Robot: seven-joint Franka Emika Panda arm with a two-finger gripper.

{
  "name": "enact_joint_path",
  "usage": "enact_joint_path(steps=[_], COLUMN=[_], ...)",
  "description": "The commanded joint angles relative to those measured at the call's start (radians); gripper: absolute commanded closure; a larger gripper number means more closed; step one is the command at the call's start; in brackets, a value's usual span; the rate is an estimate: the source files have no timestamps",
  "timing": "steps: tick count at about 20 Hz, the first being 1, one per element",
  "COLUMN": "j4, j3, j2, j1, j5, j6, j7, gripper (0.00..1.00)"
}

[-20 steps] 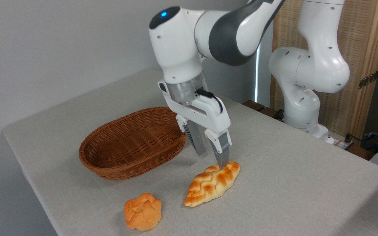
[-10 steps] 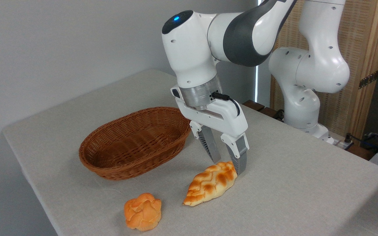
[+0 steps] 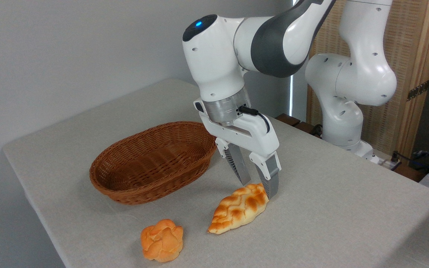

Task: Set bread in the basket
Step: 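Lower the open gripper down around the braided golden loaf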

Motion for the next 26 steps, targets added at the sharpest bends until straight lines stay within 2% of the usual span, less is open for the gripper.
enact_joint_path(steps=[1,9,12,22,23,26], j4=[-0.029,-0.032,-0.035,-0.035,-0.037,-0.037], j3=[0.01,0.027,0.027,0.035,0.035,0.035], j2=[-0.004,-0.004,-0.002,0.021,0.022,0.033], j1=[-0.017,-0.022,-0.022,-0.022,-0.022,-0.022], j5=[0.007,0.007,0.007,0.007,0.007,0.005], j6=[0.055,0.063,0.107,0.146,0.147,0.15], j7=[0.006,0.008,0.003,0.005,0.005,0.005], gripper=[0.01,0.02,0.03,0.09,0.1,0.3])
